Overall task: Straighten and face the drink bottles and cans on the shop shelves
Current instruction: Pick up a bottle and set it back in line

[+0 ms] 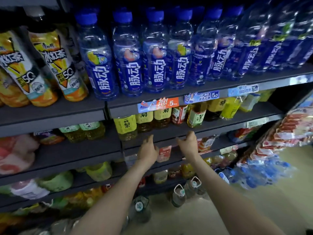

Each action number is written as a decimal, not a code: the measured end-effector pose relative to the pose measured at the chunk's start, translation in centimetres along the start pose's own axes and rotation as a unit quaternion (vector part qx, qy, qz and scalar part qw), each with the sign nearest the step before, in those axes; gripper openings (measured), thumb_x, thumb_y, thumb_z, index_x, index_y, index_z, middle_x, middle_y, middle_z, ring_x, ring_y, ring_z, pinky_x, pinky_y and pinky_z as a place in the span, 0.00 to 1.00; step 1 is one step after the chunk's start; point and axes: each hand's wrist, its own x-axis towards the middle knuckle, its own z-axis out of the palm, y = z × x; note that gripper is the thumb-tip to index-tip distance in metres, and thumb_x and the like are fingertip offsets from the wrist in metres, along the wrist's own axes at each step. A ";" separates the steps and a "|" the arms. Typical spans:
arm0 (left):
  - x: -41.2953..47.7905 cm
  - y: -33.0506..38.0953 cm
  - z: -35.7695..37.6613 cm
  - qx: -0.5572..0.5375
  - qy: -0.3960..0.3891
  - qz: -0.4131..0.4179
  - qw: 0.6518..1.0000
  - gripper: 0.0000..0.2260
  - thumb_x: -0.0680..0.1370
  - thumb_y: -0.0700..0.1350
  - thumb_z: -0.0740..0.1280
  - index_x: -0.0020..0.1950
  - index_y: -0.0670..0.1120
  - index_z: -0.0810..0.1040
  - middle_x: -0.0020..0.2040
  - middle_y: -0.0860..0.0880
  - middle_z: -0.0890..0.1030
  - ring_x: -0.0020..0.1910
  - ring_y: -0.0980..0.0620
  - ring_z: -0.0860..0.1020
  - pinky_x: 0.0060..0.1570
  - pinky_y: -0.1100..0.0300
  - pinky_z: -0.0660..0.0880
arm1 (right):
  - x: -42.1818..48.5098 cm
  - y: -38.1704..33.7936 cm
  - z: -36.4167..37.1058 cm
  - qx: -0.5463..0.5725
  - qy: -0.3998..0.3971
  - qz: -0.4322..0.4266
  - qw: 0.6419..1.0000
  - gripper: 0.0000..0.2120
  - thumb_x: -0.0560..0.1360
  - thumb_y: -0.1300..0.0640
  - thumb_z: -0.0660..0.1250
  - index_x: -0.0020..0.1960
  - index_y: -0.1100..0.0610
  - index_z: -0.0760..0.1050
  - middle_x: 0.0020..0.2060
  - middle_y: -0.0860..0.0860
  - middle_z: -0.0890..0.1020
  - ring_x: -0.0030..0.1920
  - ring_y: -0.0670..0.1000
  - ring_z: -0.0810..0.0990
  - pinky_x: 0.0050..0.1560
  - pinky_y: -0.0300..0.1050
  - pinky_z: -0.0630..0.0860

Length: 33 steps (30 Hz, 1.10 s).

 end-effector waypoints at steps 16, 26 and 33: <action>2.5 5.8 6.2 -0.098 0.075 -0.033 0.992 0.22 0.79 0.40 0.59 0.73 0.46 0.63 0.69 0.42 0.70 0.63 0.44 0.73 0.60 0.53 0.72 | 12.0 -0.4 -5.2 0.036 0.031 -0.045 0.998 0.42 0.65 0.53 0.78 0.69 0.65 0.57 0.65 0.62 0.67 0.65 0.62 0.68 0.63 0.55 0.70; -0.2 4.7 4.8 -0.073 0.093 -0.008 0.993 0.21 0.79 0.40 0.60 0.72 0.47 0.64 0.68 0.43 0.70 0.60 0.45 0.74 0.58 0.53 0.73 | 9.7 1.3 -6.5 0.072 0.047 -0.072 0.994 0.32 0.68 0.52 0.76 0.63 0.62 0.63 0.59 0.59 0.74 0.59 0.58 0.74 0.53 0.46 0.71; -1.1 7.2 4.4 -0.036 0.068 0.041 0.996 0.20 0.80 0.42 0.59 0.72 0.48 0.64 0.69 0.45 0.68 0.62 0.46 0.73 0.58 0.53 0.73 | 7.2 2.4 -8.2 0.140 0.061 -0.031 0.988 0.29 0.68 0.56 0.76 0.62 0.61 0.64 0.52 0.53 0.73 0.50 0.50 0.73 0.49 0.42 0.67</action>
